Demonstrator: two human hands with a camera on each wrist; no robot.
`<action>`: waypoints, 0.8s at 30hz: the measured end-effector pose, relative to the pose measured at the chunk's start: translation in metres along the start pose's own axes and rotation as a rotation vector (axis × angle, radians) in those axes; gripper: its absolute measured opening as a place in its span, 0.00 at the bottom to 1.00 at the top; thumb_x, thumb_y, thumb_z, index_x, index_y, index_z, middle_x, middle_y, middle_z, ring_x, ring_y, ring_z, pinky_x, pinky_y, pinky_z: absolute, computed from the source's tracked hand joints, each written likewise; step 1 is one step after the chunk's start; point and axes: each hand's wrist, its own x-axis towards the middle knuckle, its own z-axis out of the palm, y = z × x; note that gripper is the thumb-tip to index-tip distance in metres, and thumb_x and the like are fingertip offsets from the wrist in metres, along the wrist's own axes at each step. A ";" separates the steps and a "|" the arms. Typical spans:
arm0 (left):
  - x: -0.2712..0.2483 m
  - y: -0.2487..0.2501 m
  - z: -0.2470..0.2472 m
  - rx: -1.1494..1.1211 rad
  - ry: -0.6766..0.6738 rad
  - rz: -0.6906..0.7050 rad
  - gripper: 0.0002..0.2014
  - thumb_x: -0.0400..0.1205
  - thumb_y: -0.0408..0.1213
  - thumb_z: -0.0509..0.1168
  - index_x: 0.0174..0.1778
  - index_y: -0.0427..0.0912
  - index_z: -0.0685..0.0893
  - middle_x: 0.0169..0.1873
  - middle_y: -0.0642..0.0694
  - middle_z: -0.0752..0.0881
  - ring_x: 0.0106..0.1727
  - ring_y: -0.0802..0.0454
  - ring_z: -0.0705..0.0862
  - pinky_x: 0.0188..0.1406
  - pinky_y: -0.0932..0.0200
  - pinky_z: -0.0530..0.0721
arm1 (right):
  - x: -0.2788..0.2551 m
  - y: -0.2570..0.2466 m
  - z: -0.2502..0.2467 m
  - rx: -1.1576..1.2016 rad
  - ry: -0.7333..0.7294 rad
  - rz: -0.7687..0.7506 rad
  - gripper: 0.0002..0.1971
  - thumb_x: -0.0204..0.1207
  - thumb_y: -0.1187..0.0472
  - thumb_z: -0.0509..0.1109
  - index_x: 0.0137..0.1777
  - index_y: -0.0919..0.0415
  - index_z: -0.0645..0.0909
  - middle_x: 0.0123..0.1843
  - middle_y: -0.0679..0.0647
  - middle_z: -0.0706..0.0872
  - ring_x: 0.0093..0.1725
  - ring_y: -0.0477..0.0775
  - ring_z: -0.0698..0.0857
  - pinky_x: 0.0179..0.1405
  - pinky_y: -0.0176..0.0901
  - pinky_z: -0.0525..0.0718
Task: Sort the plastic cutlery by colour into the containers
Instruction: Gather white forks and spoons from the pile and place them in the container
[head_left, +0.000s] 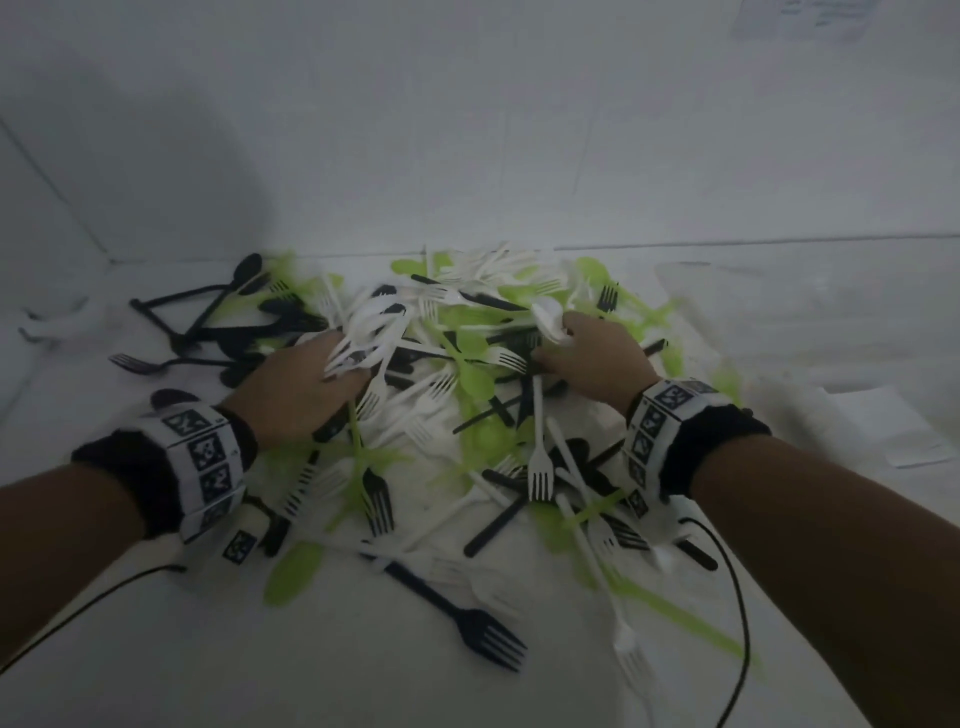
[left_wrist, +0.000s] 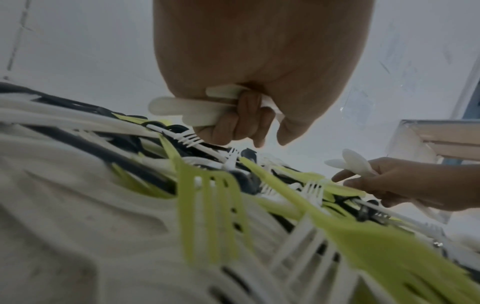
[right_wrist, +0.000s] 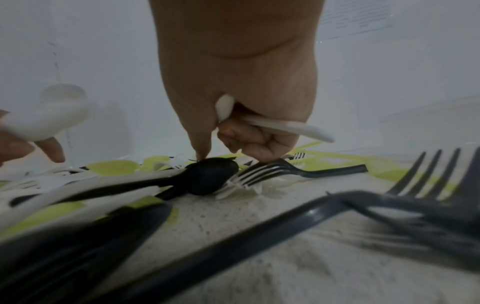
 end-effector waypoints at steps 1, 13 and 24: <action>-0.003 -0.001 -0.001 -0.008 0.004 0.009 0.13 0.88 0.51 0.63 0.56 0.46 0.83 0.48 0.50 0.88 0.50 0.48 0.86 0.51 0.51 0.83 | -0.005 -0.001 0.000 0.012 0.030 -0.015 0.18 0.83 0.40 0.70 0.50 0.55 0.74 0.39 0.48 0.78 0.44 0.58 0.81 0.37 0.48 0.72; -0.036 0.016 0.015 -0.135 -0.055 0.128 0.11 0.90 0.49 0.59 0.44 0.48 0.73 0.35 0.38 0.82 0.37 0.42 0.82 0.43 0.42 0.83 | -0.049 -0.029 -0.001 0.193 0.070 -0.058 0.16 0.88 0.46 0.64 0.65 0.57 0.73 0.40 0.51 0.82 0.39 0.58 0.84 0.29 0.46 0.74; -0.019 0.057 0.003 -0.637 -0.030 -0.052 0.12 0.84 0.46 0.63 0.40 0.45 0.72 0.27 0.55 0.69 0.25 0.54 0.65 0.28 0.54 0.60 | -0.092 -0.036 -0.023 0.550 0.150 -0.007 0.15 0.83 0.58 0.60 0.67 0.47 0.79 0.53 0.46 0.86 0.52 0.48 0.84 0.57 0.56 0.85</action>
